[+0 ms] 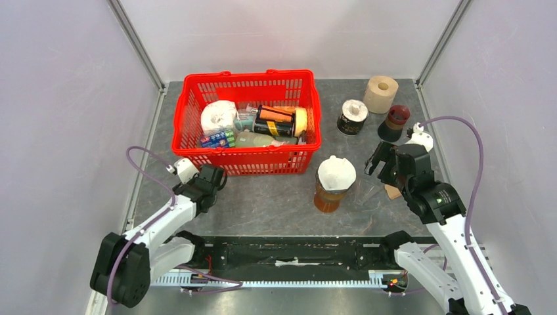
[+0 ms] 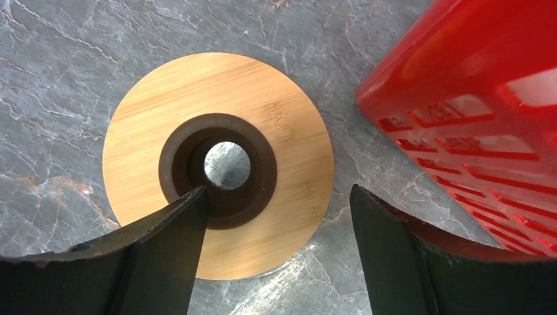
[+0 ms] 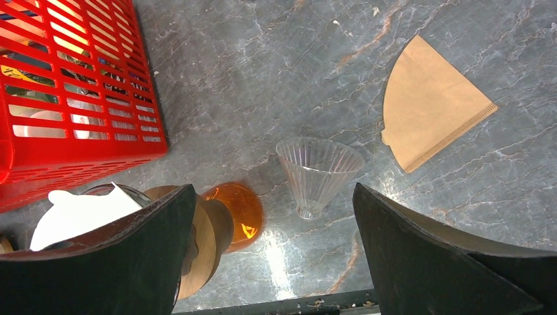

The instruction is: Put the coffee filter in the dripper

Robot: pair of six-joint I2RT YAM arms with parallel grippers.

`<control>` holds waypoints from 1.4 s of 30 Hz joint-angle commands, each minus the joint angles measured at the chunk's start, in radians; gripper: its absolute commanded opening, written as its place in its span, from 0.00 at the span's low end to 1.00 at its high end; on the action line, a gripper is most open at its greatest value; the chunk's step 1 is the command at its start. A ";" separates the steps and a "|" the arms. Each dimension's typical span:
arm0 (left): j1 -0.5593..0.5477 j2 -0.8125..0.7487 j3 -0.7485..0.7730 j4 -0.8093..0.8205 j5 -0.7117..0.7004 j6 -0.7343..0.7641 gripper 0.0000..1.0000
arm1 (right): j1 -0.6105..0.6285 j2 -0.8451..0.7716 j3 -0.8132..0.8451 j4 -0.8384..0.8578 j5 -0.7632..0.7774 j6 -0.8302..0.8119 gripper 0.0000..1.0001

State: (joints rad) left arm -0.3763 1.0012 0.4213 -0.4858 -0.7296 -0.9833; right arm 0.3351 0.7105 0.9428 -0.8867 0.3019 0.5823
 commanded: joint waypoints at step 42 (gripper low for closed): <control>-0.002 -0.346 0.129 -0.047 0.752 0.204 0.08 | -0.004 -0.076 0.032 0.056 -0.095 -0.098 0.97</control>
State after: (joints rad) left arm -0.3756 0.7494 0.5137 -0.6464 -0.2481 -0.8940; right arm 0.3351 0.6601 0.9451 -0.8822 0.2699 0.5278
